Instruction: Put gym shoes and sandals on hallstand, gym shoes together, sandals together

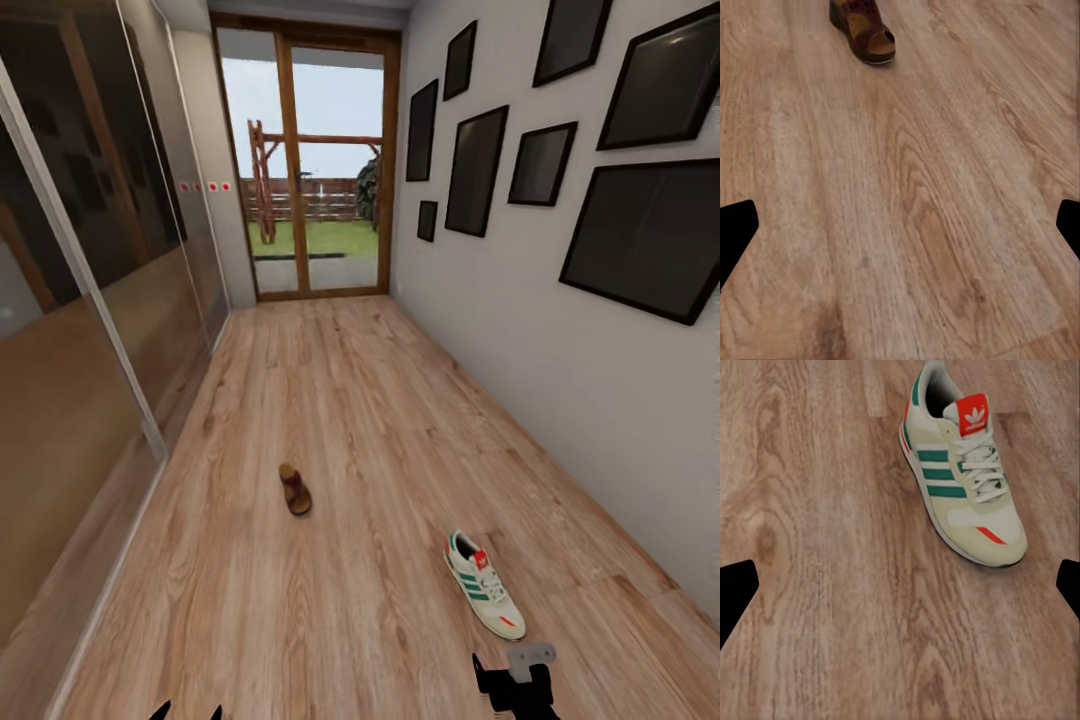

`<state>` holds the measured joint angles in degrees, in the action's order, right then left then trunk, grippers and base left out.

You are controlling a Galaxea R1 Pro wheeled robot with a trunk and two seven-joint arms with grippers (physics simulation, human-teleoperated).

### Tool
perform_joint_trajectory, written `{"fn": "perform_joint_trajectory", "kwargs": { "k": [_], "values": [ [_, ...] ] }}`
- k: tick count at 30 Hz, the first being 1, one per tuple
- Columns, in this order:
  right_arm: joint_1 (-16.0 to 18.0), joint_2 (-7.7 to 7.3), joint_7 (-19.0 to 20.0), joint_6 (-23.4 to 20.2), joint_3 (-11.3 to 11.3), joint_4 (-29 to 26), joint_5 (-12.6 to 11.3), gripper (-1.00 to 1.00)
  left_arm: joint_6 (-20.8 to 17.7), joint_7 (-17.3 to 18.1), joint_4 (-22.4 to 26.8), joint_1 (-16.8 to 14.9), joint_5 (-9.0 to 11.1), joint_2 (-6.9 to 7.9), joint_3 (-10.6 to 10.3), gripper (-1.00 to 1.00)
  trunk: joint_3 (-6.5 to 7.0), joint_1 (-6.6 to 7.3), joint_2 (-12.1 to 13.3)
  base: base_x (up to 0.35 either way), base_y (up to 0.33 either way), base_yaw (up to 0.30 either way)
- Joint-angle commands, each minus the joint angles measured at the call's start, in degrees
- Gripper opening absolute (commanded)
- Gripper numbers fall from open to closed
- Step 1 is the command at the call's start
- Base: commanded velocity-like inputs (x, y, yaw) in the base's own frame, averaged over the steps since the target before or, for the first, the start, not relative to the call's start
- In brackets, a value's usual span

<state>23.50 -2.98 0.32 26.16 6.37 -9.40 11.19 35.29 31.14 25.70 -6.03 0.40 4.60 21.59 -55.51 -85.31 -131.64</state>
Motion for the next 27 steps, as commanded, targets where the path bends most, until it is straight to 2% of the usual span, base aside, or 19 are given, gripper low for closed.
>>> {"fn": "perform_joint_trajectory", "kwargs": {
  "k": [1, 18, 27],
  "values": [
    [0.05, 0.03, 0.03, 0.21, 0.48, 0.08, 0.59, 1.0, 0.04, 0.55, -0.04, -0.04, 0.04, -0.03, 0.38, 1.0, -0.02, -0.02, -0.02, 0.338, 0.096, -0.278],
    [0.05, -0.01, 0.03, 0.2, 0.57, 0.08, 0.5, 1.0, 0.04, 0.58, -0.04, -0.04, 0.04, -0.02, 0.38, 1.0, 0.54, -0.02, -0.02, 0.335, 0.101, -0.282],
    [0.05, -0.01, 0.03, 0.2, 0.57, 0.08, 0.5, 1.0, 0.04, 0.58, -0.04, -0.04, 0.04, -0.03, 0.38, 1.0, 0.84, -0.02, -0.02, 0.293, 0.185, -0.283]
  ]
}}
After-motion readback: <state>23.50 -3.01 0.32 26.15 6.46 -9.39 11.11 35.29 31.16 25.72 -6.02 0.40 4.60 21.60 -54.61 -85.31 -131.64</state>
